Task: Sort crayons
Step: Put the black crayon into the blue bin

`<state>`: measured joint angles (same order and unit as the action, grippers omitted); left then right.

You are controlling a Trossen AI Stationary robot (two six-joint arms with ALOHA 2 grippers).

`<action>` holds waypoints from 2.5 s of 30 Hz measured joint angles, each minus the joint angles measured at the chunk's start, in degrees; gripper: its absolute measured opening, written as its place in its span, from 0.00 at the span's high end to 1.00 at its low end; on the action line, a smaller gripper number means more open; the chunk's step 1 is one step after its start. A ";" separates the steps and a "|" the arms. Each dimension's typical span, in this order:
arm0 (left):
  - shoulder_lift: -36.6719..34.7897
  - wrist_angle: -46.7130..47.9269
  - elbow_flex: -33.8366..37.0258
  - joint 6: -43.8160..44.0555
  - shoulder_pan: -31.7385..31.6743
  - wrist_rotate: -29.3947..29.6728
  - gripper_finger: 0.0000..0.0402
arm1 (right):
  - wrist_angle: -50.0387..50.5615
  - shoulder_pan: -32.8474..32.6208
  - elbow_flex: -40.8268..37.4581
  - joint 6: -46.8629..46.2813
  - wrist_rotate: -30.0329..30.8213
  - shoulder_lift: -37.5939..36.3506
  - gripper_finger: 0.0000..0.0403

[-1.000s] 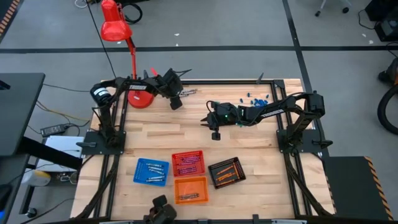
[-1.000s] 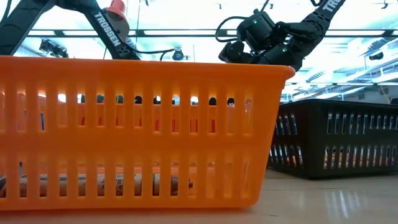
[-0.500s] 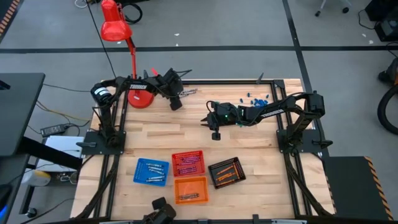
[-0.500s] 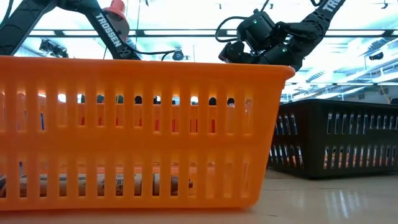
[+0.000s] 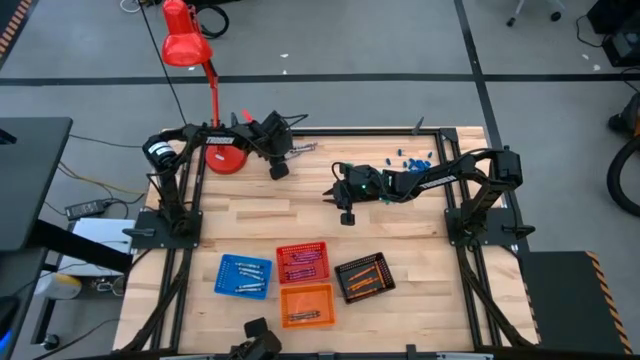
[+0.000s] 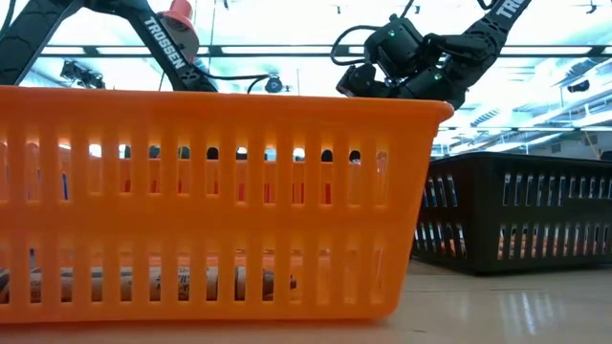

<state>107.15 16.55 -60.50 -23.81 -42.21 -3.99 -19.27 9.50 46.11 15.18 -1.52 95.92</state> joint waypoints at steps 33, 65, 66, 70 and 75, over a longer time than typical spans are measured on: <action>-21.28 47.26 0.19 7.61 21.98 -25.90 0.92 | 2.42 -0.01 0.01 -1.51 -0.02 0.00 0.77; -21.28 46.26 1.03 33.20 50.34 -21.11 0.92 | 3.13 -0.27 -0.01 -2.60 -0.07 0.00 0.77; -21.28 46.28 1.03 33.83 51.09 -21.09 0.92 | 3.13 -0.34 0.01 -2.60 -0.09 0.00 0.77; -21.28 46.28 1.03 36.76 54.15 -17.70 0.91 | 3.11 -0.69 -0.01 -2.56 -0.11 0.00 0.77; -21.28 46.01 1.03 40.68 56.77 -10.08 0.85 | 3.08 -0.85 -0.01 -2.23 -0.09 0.00 0.77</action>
<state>85.86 62.56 -59.46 16.87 14.56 -14.07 -16.19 8.64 46.11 12.95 -1.61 95.92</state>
